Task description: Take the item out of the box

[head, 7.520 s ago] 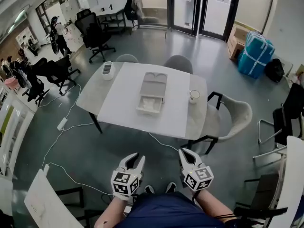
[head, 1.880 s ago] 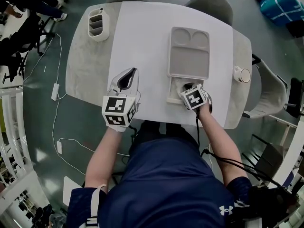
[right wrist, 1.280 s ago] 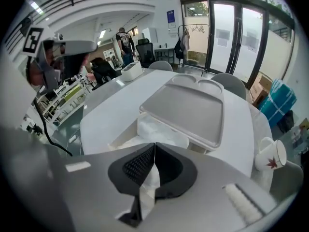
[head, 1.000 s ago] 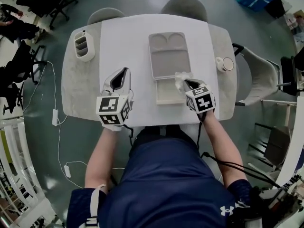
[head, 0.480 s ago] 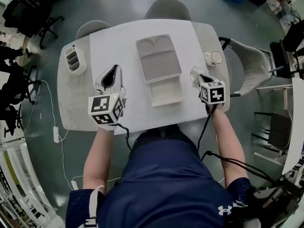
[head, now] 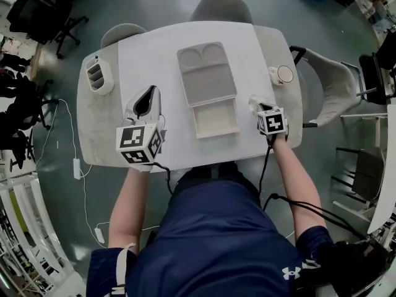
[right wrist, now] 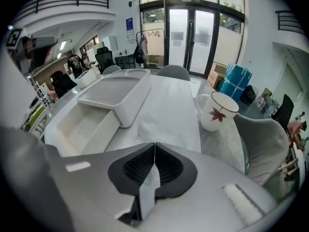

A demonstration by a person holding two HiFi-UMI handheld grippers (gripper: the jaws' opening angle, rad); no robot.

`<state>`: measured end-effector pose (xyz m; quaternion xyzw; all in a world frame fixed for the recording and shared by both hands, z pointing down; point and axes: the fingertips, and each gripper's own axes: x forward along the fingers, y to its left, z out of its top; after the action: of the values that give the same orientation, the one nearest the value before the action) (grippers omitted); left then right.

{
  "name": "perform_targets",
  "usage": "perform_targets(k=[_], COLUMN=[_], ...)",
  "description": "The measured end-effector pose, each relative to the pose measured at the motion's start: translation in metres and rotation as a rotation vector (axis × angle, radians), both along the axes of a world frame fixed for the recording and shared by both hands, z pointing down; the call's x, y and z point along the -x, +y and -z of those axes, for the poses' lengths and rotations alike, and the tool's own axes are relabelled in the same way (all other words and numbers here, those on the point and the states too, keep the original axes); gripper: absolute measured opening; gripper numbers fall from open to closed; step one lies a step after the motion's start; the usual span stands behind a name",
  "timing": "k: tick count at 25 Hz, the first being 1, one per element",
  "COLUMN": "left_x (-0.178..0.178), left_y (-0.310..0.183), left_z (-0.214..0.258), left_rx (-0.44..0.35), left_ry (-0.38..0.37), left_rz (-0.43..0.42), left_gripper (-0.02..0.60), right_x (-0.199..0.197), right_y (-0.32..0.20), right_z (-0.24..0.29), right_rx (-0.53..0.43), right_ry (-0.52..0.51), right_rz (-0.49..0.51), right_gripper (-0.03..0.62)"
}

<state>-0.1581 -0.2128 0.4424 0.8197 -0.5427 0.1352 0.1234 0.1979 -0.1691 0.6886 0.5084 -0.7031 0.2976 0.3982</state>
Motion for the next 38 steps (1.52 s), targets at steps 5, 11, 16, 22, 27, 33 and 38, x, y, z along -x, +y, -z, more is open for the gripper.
perform_targets(k=[5, 11, 16, 22, 27, 33, 38], left_x=[-0.005, -0.017, -0.021, -0.033, -0.043, -0.040, -0.043], left_y=[0.005, 0.007, 0.004, 0.000, 0.001, -0.003, -0.002], left_z=[-0.007, -0.007, -0.003, 0.006, 0.017, 0.048, 0.076], left_rx=[0.020, 0.018, 0.008, -0.015, -0.038, -0.100, -0.157], left_ry=[-0.010, -0.008, -0.005, 0.014, 0.025, 0.049, 0.073], left_rz=[0.020, 0.017, 0.004, -0.020, -0.039, -0.034, -0.033], left_gripper=[0.015, 0.015, 0.015, 0.015, 0.015, 0.015, 0.015], right_x=[0.000, 0.008, 0.010, 0.010, 0.022, 0.042, 0.065], right_y=[-0.001, 0.001, -0.003, -0.020, -0.039, -0.058, -0.063], right_z=[-0.020, -0.033, -0.015, 0.039, 0.108, 0.194, 0.258], right_rx=[0.020, 0.021, -0.039, -0.177, -0.327, -0.489, -0.606], right_ry=[-0.010, -0.041, -0.071, -0.119, -0.205, -0.278, -0.331], right_rz=[0.028, 0.055, 0.035, -0.003, -0.022, 0.007, 0.051], right_gripper=[0.008, 0.014, 0.080, 0.068, 0.049, 0.031, 0.029])
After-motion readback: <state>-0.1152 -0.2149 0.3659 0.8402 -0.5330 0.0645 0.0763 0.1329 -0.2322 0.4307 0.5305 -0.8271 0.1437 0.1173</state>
